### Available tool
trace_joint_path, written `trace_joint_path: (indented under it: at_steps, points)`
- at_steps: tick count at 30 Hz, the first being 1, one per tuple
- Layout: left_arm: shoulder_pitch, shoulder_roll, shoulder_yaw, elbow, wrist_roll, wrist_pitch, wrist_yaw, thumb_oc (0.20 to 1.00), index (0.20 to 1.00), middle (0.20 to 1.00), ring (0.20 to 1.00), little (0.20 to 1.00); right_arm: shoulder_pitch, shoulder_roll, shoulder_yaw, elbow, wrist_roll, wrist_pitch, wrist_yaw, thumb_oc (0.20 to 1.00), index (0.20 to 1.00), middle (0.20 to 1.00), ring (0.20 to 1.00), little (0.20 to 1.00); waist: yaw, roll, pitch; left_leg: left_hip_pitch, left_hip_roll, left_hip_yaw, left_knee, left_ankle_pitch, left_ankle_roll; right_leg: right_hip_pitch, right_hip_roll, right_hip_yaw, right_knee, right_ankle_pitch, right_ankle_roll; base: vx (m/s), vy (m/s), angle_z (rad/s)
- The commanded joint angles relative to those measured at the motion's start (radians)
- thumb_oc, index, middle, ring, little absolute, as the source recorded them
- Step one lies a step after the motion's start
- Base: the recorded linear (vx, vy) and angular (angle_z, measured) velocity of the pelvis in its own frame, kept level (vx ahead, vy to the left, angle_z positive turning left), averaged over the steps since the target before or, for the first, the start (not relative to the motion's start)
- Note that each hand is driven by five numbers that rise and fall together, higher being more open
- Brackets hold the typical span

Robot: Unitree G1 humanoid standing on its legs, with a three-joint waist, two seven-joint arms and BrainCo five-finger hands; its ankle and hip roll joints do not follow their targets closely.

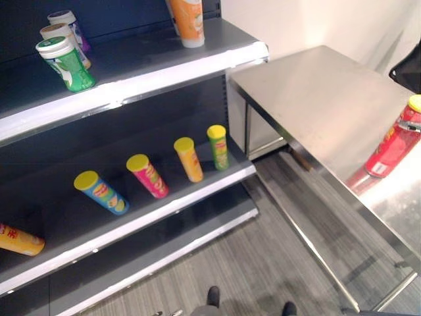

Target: Put the goods on the table back onto the shelves and tidy them up.

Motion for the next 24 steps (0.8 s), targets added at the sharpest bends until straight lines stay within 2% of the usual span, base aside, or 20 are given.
trace_joint_path:
  at_steps: [1,5,7,8,14,15,19,20,21,23,24]
  points:
    - [-0.041,0.027,-0.039,0.025,-0.020,-0.011,0.013,1.000,1.000,1.000,1.000,1.000,-0.092,-0.045,0.062,-0.002,0.021,-0.022,-0.003,0.200,0.200,0.200,0.200,0.200,0.040,-0.028,-0.004,0.038,0.020,-0.002,0.005,-0.076,-0.036,0.048,0.008,-0.058,0.021,-0.089,0.001,0.00,0.000,0.00]
    - [-0.047,0.027,-0.025,0.033,-0.014,-0.009,0.021,1.000,1.000,1.000,1.000,1.000,-0.062,-0.050,0.027,-0.068,0.010,-0.027,-0.015,0.200,0.200,0.200,0.200,0.200,0.036,-0.030,-0.006,0.045,0.023,0.002,0.005,-0.078,-0.038,0.052,0.010,-0.057,0.021,-0.091,0.000,0.00,0.000,0.00]
    - [-0.051,0.027,-0.012,0.033,-0.012,-0.007,0.025,1.000,1.000,1.000,1.000,1.000,-0.011,-0.044,-0.044,-0.149,0.025,-0.036,-0.034,0.200,0.200,0.200,0.200,0.200,0.033,-0.029,-0.008,0.050,0.026,0.003,0.005,-0.080,-0.039,0.057,0.013,-0.056,0.021,-0.095,-0.002,-0.01,-0.027,-0.01]
    - [-0.055,0.024,0.014,0.031,-0.008,-0.005,0.030,1.000,1.000,1.000,1.000,1.000,0.082,-0.007,-0.177,-0.318,0.076,-0.080,-0.057,0.200,0.200,0.200,0.200,0.200,0.024,-0.023,-0.013,0.056,0.032,0.006,0.005,-0.082,-0.043,0.060,0.017,-0.053,0.023,-0.103,-0.005,-0.02,-0.047,-0.02]
    - [-0.061,0.027,0.030,0.023,0.000,-0.004,0.026,1.000,1.000,1.000,1.000,1.000,0.169,0.045,-0.287,-0.518,0.097,-0.118,-0.038,0.200,0.200,0.200,0.200,0.200,0.025,-0.020,-0.020,0.063,0.047,0.006,0.006,-0.078,-0.055,0.067,0.028,-0.052,0.028,-0.120,-0.014,-0.03,-0.066,-0.03]
    - [-0.058,0.030,0.035,0.008,-0.005,-0.004,0.021,1.000,1.000,1.000,1.000,1.000,0.191,0.065,-0.303,-0.587,0.101,-0.128,-0.022,0.200,0.200,0.200,0.200,0.200,0.030,-0.018,-0.020,0.062,0.058,0.002,0.010,-0.071,-0.063,0.071,0.040,-0.053,0.032,-0.131,-0.023,-0.12,-0.202,0.03]
    - [-0.053,0.033,0.044,-0.040,-0.030,-0.007,0.010,1.000,1.000,1.000,1.000,1.000,0.201,0.099,-0.289,-0.718,0.108,-0.150,0.019,0.200,0.200,0.200,0.200,0.200,0.051,-0.009,0.002,0.023,0.088,-0.026,0.024,-0.022,-0.097,0.074,0.072,-0.065,0.030,-0.156,-0.049,-0.15,-0.164,0.09]
    - [-0.064,0.037,0.042,-0.077,-0.051,-0.010,0.008,1.000,1.000,1.000,1.000,1.000,0.209,0.116,-0.288,-0.763,0.120,-0.164,0.030,0.200,0.200,0.200,0.200,0.200,0.068,-0.002,0.038,-0.041,0.105,-0.066,0.038,0.035,-0.127,0.070,0.090,-0.098,0.023,-0.168,-0.064,-0.35,-0.205,0.29]
    - [-0.072,0.036,0.040,-0.091,-0.060,-0.011,0.010,1.000,1.000,1.000,1.000,1.000,0.211,0.119,-0.285,-0.778,0.119,-0.163,0.035,0.200,0.200,0.200,0.200,0.200,0.076,-0.002,0.057,-0.071,0.115,-0.069,0.038,0.062,-0.139,0.068,0.091,-0.112,0.024,-0.175,-0.067,-0.37,-0.173,0.82]
    - [-0.088,0.037,0.035,-0.131,-0.070,-0.018,0.013,1.000,1.000,1.000,1.000,1.000,0.232,0.125,-0.295,-0.801,0.098,-0.162,0.033,0.200,0.200,0.200,0.200,0.200,0.076,0.001,0.076,-0.123,0.127,-0.032,0.022,0.100,-0.139,0.051,0.087,-0.170,0.024,-0.174,-0.070,-0.30,-0.044,1.43]
    - [-0.095,0.034,0.034,-0.138,-0.072,-0.021,0.016,1.000,1.000,1.000,1.000,1.000,0.244,0.134,-0.289,-0.803,0.084,-0.159,0.031,0.200,0.200,0.200,0.200,0.200,0.072,0.004,0.077,-0.128,0.152,0.028,0.019,0.098,-0.130,0.019,0.073,-0.210,0.031,-0.163,-0.066,-0.29,0.066,1.56]
